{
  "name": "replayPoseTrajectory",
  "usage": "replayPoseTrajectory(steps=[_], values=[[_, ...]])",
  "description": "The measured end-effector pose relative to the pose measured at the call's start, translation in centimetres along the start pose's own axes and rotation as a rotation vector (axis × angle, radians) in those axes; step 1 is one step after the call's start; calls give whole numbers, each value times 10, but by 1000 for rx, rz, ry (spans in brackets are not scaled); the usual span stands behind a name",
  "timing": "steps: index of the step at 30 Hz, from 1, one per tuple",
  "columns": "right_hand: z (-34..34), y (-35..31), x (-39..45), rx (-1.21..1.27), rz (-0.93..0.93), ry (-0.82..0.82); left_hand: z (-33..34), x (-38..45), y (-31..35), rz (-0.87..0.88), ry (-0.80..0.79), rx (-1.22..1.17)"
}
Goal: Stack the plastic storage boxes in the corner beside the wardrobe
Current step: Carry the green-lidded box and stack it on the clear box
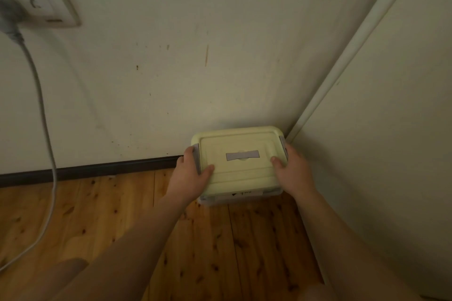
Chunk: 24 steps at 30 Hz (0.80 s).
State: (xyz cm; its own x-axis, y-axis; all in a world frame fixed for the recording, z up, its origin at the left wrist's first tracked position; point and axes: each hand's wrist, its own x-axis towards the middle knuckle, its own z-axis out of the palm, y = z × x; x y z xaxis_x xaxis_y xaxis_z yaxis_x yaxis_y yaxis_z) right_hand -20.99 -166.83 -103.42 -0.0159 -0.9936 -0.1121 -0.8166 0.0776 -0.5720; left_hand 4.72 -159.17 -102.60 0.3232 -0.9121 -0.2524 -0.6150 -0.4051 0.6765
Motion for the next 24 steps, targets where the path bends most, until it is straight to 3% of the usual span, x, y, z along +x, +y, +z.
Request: replayPoseTrajectory(steps=[24], values=[[-10,-11,5,-169,34,-172,-5,7,10,-19,-86,34]])
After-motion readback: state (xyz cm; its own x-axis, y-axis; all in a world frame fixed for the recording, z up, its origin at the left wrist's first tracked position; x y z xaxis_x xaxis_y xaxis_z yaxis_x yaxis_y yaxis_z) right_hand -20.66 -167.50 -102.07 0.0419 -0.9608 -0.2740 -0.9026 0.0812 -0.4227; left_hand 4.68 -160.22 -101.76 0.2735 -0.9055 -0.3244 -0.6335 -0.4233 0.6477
